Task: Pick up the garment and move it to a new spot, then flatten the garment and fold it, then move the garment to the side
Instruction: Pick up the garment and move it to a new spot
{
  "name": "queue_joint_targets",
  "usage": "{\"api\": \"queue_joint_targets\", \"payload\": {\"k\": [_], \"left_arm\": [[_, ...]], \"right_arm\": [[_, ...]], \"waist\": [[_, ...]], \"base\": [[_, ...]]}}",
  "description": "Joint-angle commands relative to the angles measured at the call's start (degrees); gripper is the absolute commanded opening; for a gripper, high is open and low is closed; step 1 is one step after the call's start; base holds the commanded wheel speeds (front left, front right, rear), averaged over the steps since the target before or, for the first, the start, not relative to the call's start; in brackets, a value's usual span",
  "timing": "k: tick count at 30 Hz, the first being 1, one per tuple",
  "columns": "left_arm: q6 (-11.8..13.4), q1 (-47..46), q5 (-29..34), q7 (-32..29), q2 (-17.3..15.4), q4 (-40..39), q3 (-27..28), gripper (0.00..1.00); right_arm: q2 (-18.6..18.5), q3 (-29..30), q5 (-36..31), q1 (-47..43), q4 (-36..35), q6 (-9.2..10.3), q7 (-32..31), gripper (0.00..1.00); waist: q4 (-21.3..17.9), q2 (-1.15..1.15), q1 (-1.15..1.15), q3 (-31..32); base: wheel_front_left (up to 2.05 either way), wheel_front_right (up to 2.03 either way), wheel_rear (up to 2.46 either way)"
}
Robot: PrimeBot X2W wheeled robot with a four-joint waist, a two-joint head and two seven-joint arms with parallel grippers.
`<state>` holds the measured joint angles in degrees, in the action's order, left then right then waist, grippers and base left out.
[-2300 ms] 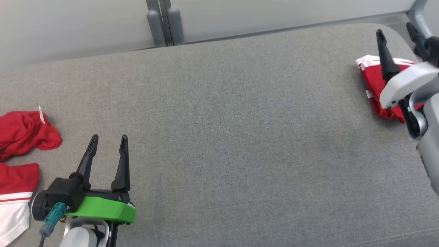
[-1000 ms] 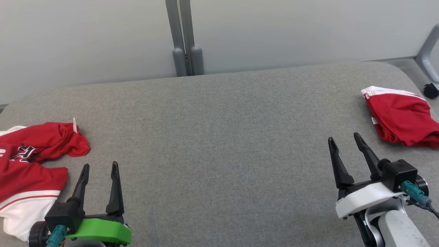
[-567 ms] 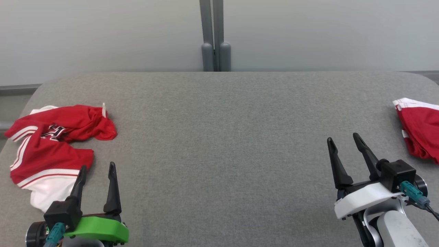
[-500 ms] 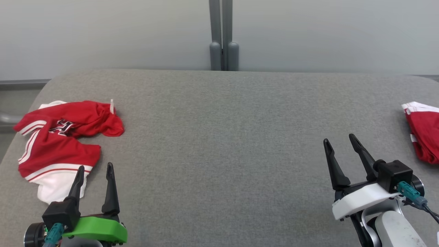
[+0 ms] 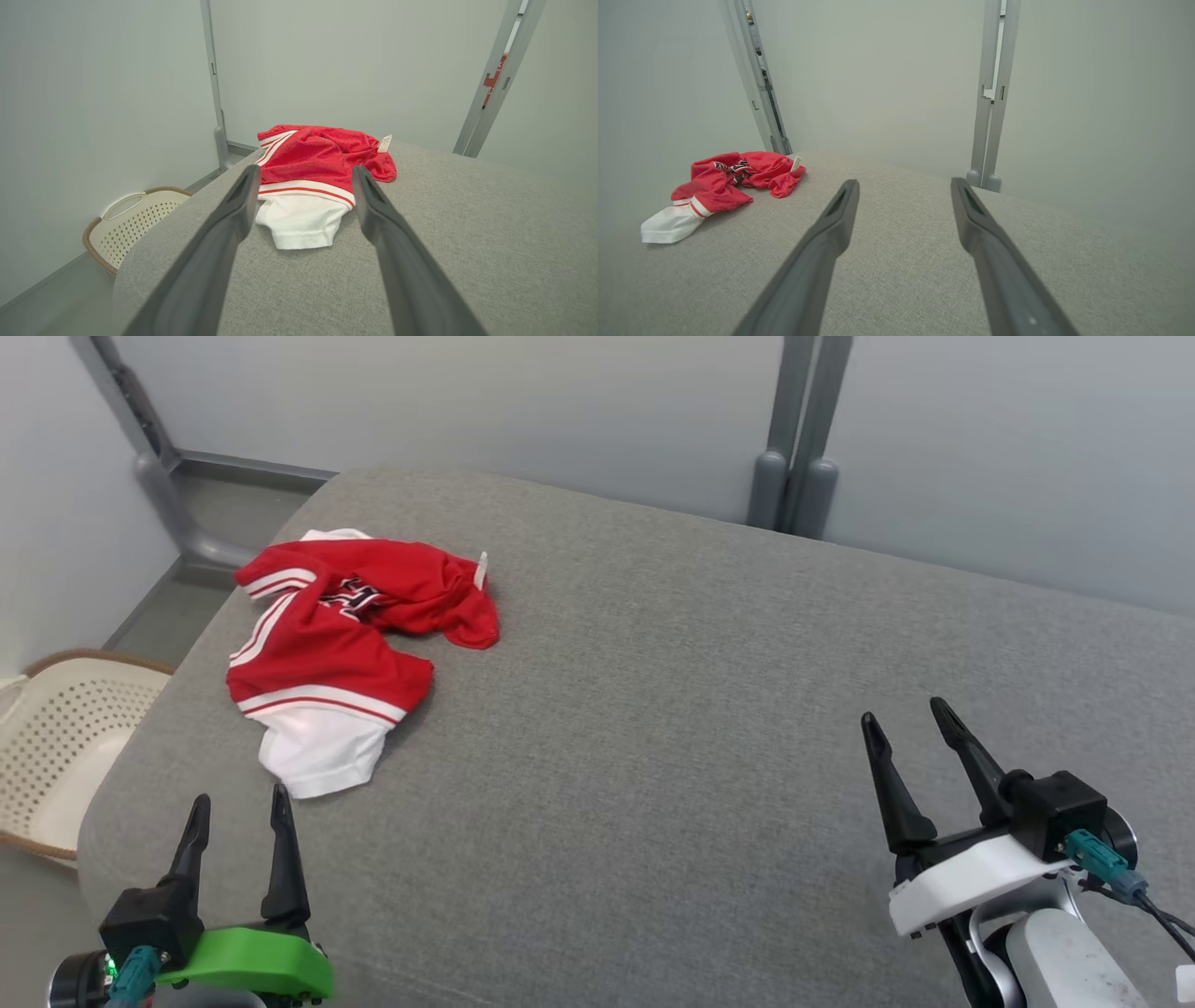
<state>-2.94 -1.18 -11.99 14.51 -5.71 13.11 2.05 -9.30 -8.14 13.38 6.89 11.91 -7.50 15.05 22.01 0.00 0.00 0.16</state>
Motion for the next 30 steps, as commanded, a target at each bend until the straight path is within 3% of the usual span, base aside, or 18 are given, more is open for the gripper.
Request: {"api": "queue_joint_targets", "payload": {"k": [1, 14, 20, 25, 30], "left_arm": [[0.56, 0.67, -0.71, -0.16, -0.32, -0.33, 0.17, 1.0], [0.06, -2.47, -2.06, -3.63, -1.72, -1.94, -0.08, 1.0], [-2.02, -12.83, -6.19, -17.24, -4.94, -1.3, -0.34, 1.0], [-3.19, -24.57, -10.44, -28.49, -8.93, 5.58, 0.23, 1.0], [-3.83, -34.88, -16.29, -32.02, -10.22, 15.02, 2.63, 1.0]], "right_arm": [[0.01, 0.04, -0.41, -0.05, -0.38, 0.02, 0.16, 1.0], [-0.57, -0.69, -0.75, 0.77, -1.09, 0.02, 0.17, 1.0], [-2.07, -0.31, -1.99, 2.71, -3.68, 0.02, 0.17, 1.0], [-3.29, -0.89, -3.1, 5.29, -6.97, 0.02, 0.17, 1.0], [-3.96, -1.35, -4.14, 8.37, -9.4, 0.02, 0.16, 1.0]], "waist": [[4.36, 0.0, 0.0, -0.05], [3.82, 0.0, 0.0, -1.4], [1.97, 0.0, 0.0, -5.79], [-0.91, 0.0, 0.0, -11.13], [-4.68, 0.0, 0.0, -16.47]], "base": [[0.0, 0.0, 0.0], [0.0, 0.0, 0.0], [0.0, 0.0, 0.0], [0.0, 0.0, 0.0], [0.0, 0.0, 0.0]]}}
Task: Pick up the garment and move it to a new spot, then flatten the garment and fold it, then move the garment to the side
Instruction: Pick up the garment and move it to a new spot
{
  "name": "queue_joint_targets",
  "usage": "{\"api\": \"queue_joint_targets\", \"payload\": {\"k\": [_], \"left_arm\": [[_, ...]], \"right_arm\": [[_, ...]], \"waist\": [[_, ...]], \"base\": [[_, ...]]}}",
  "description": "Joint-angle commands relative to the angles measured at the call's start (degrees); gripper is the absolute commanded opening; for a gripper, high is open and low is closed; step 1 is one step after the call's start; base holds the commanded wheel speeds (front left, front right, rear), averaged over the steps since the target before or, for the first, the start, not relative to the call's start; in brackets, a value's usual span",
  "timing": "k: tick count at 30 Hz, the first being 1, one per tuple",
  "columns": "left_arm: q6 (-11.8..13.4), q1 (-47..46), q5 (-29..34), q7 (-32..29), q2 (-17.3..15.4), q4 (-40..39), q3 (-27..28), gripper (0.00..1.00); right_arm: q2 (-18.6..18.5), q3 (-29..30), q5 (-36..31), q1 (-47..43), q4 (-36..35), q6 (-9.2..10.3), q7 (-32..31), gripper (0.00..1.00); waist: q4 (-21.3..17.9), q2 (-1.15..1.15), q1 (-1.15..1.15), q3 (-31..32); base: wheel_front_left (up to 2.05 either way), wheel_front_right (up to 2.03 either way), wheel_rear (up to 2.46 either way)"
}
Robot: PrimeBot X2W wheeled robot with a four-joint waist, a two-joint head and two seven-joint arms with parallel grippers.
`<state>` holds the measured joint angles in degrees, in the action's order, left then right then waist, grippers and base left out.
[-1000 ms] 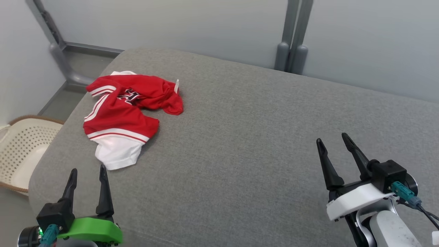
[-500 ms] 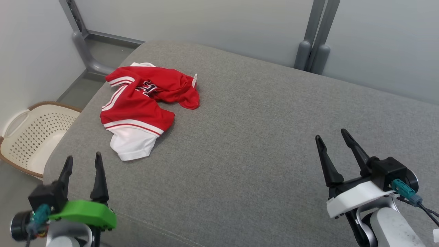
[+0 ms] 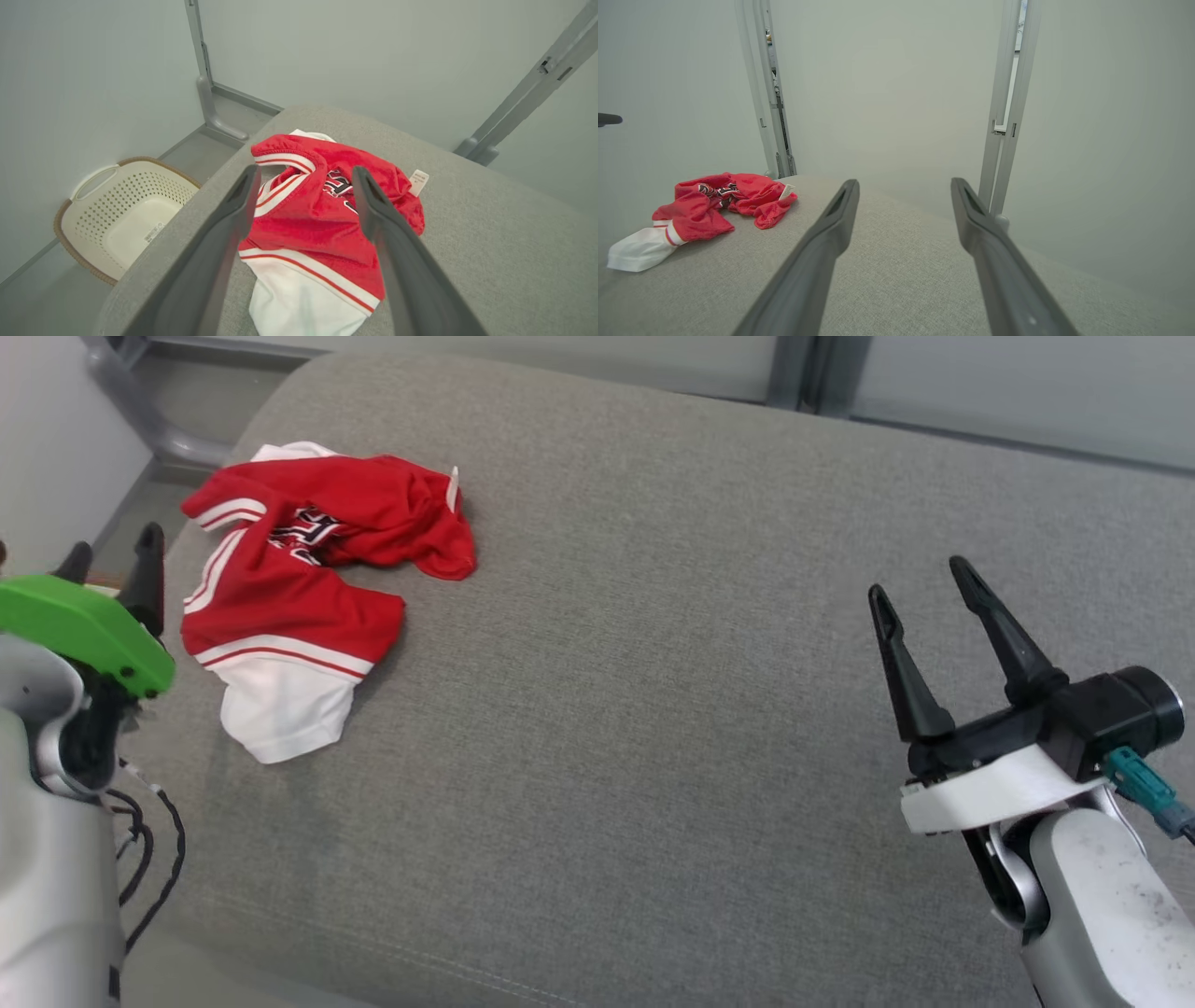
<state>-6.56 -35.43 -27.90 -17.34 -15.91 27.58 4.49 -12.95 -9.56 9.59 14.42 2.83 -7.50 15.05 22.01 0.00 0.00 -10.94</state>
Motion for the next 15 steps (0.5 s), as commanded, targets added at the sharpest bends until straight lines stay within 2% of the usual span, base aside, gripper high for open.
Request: {"api": "queue_joint_targets", "payload": {"k": [1, 9, 15], "left_arm": [[-0.34, -2.66, -1.12, -0.79, -0.64, 3.04, 0.38, 1.0], [-0.93, -11.25, -5.15, -5.77, -4.33, 19.17, -0.28, 1.0], [-0.93, -10.82, -6.3, -9.06, -6.15, 28.81, -1.9, 1.0]], "right_arm": [[-0.32, -0.25, -0.47, 1.51, -0.77, 0.02, 0.17, 1.0], [-0.02, -2.31, -0.78, 5.74, -2.27, 0.02, 0.17, 1.0], [0.79, -2.58, -0.54, 6.17, -1.78, 0.02, 0.17, 1.0]], "waist": [[-5.64, 0.0, 0.0, -6.43], [-11.96, 0.0, 0.0, -12.23], [-14.63, 0.0, 0.0, -12.38]], "base": [[0.0, 0.0, 0.0], [0.0, 0.0, 0.0], [0.0, 0.0, 0.0]]}}
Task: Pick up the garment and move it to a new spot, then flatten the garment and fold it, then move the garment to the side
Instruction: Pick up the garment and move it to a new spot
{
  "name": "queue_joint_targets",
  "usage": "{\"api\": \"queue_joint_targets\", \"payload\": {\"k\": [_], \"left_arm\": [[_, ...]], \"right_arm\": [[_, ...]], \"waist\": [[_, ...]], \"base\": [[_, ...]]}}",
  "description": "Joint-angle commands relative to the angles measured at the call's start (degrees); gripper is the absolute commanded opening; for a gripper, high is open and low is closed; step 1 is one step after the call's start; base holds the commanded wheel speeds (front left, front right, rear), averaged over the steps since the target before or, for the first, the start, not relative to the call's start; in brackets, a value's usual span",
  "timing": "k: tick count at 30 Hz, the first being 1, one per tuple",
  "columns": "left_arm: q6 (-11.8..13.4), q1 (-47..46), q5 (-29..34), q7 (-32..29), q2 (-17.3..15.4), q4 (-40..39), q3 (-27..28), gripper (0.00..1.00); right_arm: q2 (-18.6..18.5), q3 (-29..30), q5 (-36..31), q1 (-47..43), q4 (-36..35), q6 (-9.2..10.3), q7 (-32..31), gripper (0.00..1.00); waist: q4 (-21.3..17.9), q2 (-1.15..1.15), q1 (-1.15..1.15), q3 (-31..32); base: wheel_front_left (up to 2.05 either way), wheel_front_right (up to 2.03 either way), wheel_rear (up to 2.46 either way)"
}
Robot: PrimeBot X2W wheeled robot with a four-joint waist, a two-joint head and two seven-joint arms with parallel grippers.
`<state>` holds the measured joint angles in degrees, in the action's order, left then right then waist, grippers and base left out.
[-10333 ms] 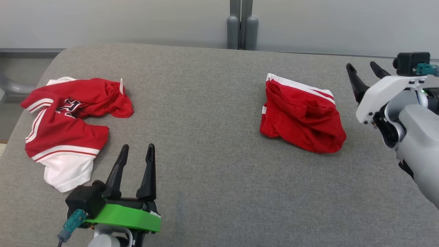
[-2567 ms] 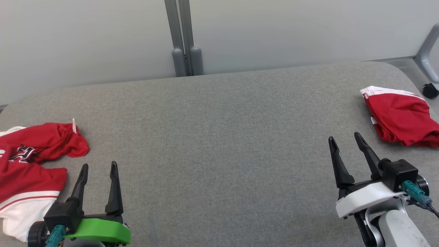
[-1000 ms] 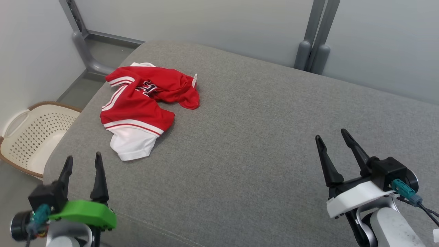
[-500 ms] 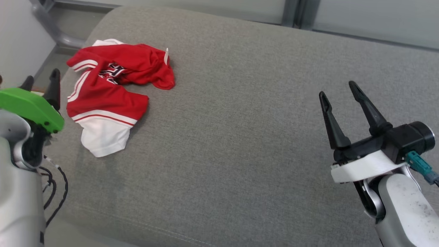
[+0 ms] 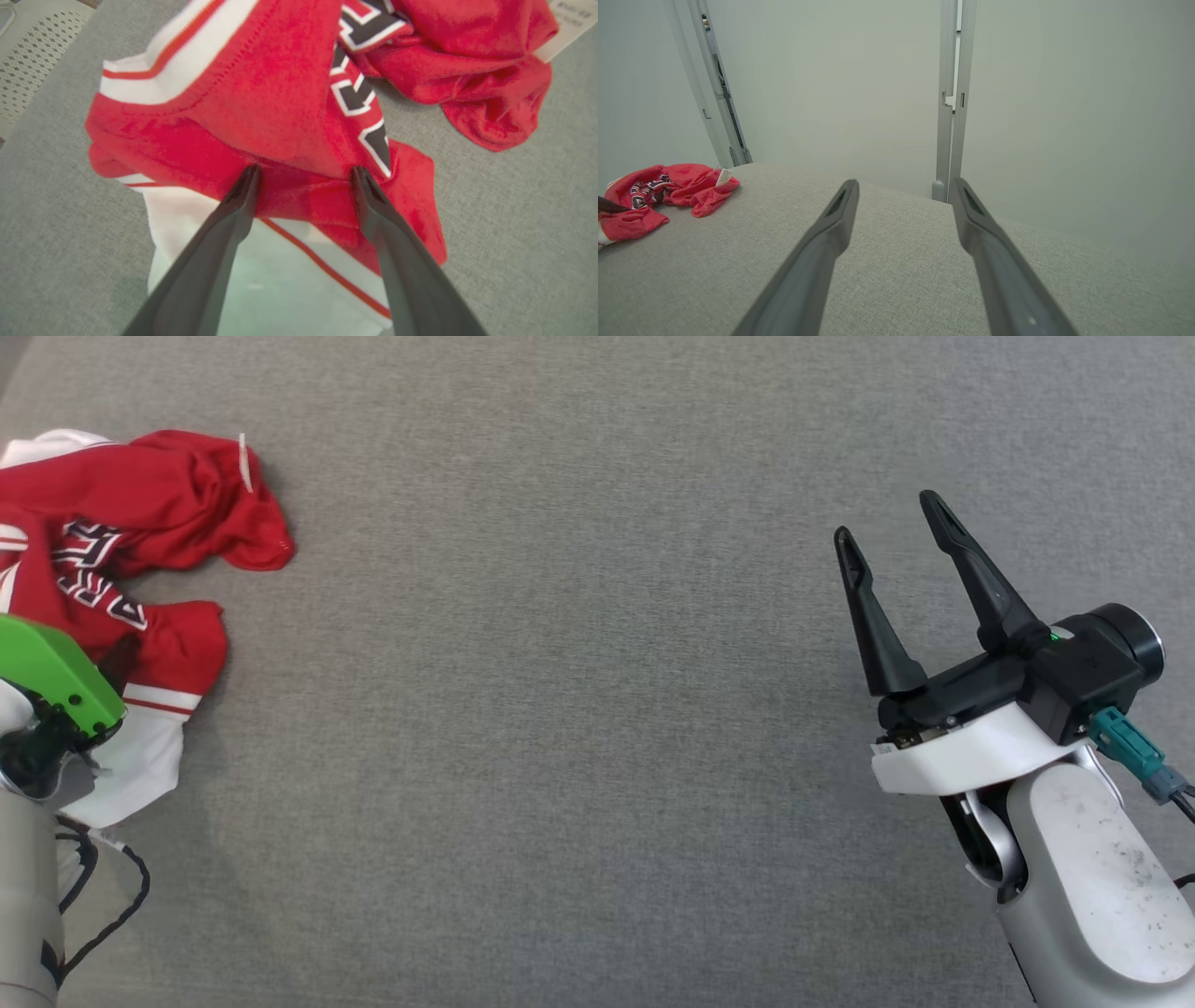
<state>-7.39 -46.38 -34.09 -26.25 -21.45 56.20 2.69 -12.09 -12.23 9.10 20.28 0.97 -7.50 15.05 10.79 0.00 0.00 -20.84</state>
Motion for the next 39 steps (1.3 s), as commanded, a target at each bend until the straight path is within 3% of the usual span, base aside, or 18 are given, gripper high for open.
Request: {"api": "queue_joint_targets", "payload": {"k": [1, 2, 3, 4, 5, 6, 18, 29, 33, 39], "left_arm": [[-0.12, 0.3, -0.43, -0.74, -0.55, 1.47, -0.34, 1.0], [-0.13, 0.34, -0.62, -0.77, -0.59, 2.13, -0.57, 1.0], [-0.14, 0.44, -0.95, -0.58, -0.69, 2.8, -0.9, 0.94], [-0.14, 0.59, -1.13, -0.51, -0.67, 3.23, -1.3, 0.47], [-0.15, 0.72, -1.33, 0.13, -0.69, 3.52, -1.59, 0.1], [-0.15, 0.76, -1.49, 0.54, -0.88, 3.71, -1.88, 0.0], [-0.16, 0.93, -0.51, 6.81, -5.22, -3.89, -12.1, 0.0], [-0.15, 2.02, -4.59, 6.16, -8.49, -24.56, -22.8, 0.0], [0.13, 2.02, -5.5, 5.85, -7.25, -32.6, -23.67, 0.0], [2.95, 4.13, -5.88, 5.93, -3.44, -44.14, -25.06, 0.0]], "right_arm": [[-0.05, 0.23, 0.02, 0.21, 0.19, 0.02, 0.17, 1.0], [0.03, 0.29, 0.07, 0.08, 0.27, 0.02, 0.17, 1.0], [0.11, 0.29, 0.16, -0.16, 0.43, 0.02, 0.17, 1.0], [0.17, 0.35, 0.19, -0.39, 0.53, 0.02, 0.17, 1.0], [0.28, 0.42, 0.2, -0.68, 0.66, 0.02, 0.17, 1.0], [0.38, 0.4, 0.2, -0.86, 0.77, 0.02, 0.17, 1.0], [2.04, 0.58, 1.62, -4.22, 2.38, 0.02, 0.17, 1.0], [4.03, 2.68, 2.72, -9.54, 3.0, 0.02, 0.17, 1.0], [3.84, 3.58, 2.72, -10.56, 2.64, 0.02, 0.17, 1.0], [3.39, 4.95, 2.66, -10.82, 1.82, 0.02, 0.17, 1.0]], "waist": [[-3.61, 0.0, 0.0, -2.24], [-3.72, 0.0, 0.0, -1.98], [-3.82, 0.0, 0.0, -1.55], [-3.84, 0.0, 0.0, -1.22], [-3.81, 0.0, 0.0, -0.72], [-3.8, 0.0, 0.0, -0.38], [-4.92, 0.0, 0.0, 9.32], [-10.91, 0.0, 0.0, 19.24], [-13.88, 0.0, 0.0, 20.53], [-18.35, 0.0, 0.0, 20.12]], "base": [[0.0, 0.0, 0.0], [0.0, 0.0, 0.0], [0.0, 0.0, 0.0], [0.0, 0.0, 0.0], [0.0, 0.0, 0.0], [0.0, 0.0, 0.0], [0.0, 0.0, 0.0], [0.0, 0.0, 0.0], [0.0, 0.0, 0.0], [0.0, 0.0, 0.0]]}}
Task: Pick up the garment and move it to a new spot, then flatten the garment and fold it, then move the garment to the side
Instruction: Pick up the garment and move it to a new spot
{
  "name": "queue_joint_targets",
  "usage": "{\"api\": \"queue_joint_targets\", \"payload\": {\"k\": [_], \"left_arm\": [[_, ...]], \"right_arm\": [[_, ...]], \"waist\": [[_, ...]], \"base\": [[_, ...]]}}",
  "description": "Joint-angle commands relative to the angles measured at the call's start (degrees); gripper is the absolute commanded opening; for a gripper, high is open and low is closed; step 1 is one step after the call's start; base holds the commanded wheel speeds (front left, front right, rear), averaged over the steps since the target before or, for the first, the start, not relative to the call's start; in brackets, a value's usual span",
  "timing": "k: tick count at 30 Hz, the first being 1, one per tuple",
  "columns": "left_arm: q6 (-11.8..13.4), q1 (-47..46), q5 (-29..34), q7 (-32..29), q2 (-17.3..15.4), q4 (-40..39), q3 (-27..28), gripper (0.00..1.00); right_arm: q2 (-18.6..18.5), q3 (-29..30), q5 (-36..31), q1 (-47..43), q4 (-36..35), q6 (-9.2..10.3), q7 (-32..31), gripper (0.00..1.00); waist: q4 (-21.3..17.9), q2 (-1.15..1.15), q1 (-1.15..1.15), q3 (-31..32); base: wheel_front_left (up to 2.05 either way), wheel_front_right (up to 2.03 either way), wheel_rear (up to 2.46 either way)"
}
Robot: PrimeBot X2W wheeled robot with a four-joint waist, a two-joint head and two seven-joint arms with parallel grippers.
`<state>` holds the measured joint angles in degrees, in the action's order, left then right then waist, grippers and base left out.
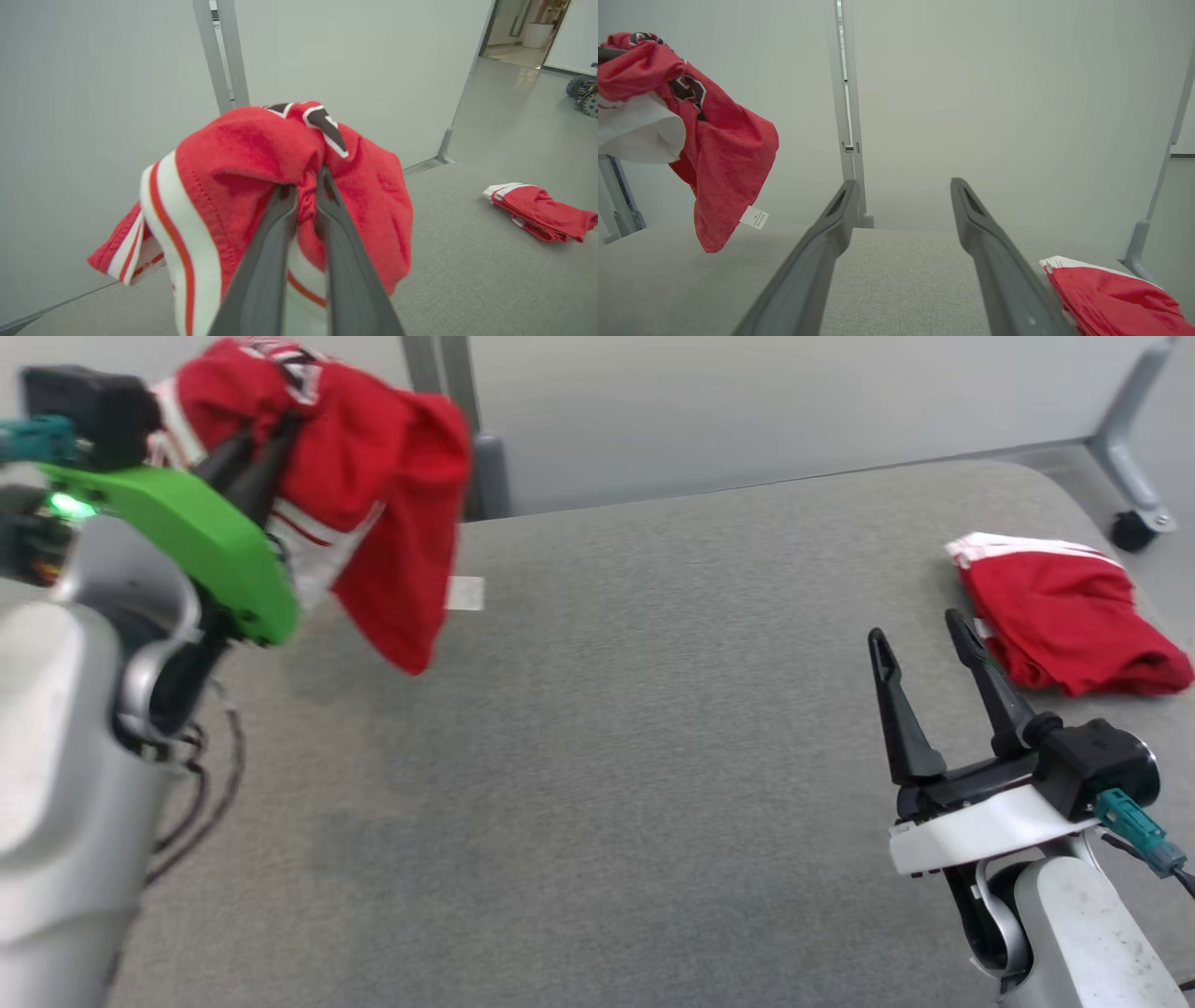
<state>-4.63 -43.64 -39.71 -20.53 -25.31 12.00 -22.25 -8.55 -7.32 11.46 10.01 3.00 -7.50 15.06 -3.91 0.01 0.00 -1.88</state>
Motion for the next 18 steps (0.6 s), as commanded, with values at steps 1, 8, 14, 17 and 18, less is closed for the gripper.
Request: {"api": "queue_joint_targets", "payload": {"k": [1, 8, 14, 17, 18], "left_arm": [[0.83, 2.27, -0.39, 0.54, 1.39, -1.71, -0.56, 0.0], [3.18, 10.4, 3.83, 5.46, 6.95, -5.91, -6.85, 0.0], [2.95, 15.09, 12.46, 14.41, 11.71, 5.38, -16.24, 0.0], [2.19, 15.92, 14.25, 18.47, 14.61, 13.87, -19.09, 0.0], [2.06, 15.93, 14.35, 19.1, 15.29, 16.23, -19.7, 0.46]], "right_arm": [[-0.13, 0.18, 0.39, -0.58, -0.26, 0.02, 0.15, 1.0], [-0.12, 0.81, 0.32, -1.08, -0.4, 0.02, 0.15, 1.0], [0.04, 0.45, 0.56, -1.0, 0.22, 0.02, 0.15, 1.0], [-0.04, 0.01, 0.64, -0.83, 0.87, 0.02, 0.15, 1.0], [-0.01, -0.17, 0.63, -0.73, 1.04, 0.02, 0.15, 1.0]], "waist": [[-4.44, -0.01, 0.0, 0.96], [-7.71, -0.01, 0.0, -1.09], [-8.64, -0.01, 0.0, -2.79], [-8.29, -0.01, 0.0, -3.16], [-8.15, -0.01, 0.0, -3.17]], "base": [[0.0, 0.0, 0.0], [0.0, 0.0, 0.0], [0.0, 0.0, 0.0], [0.0, 0.0, 0.0], [0.0, 0.0, 0.0]]}}
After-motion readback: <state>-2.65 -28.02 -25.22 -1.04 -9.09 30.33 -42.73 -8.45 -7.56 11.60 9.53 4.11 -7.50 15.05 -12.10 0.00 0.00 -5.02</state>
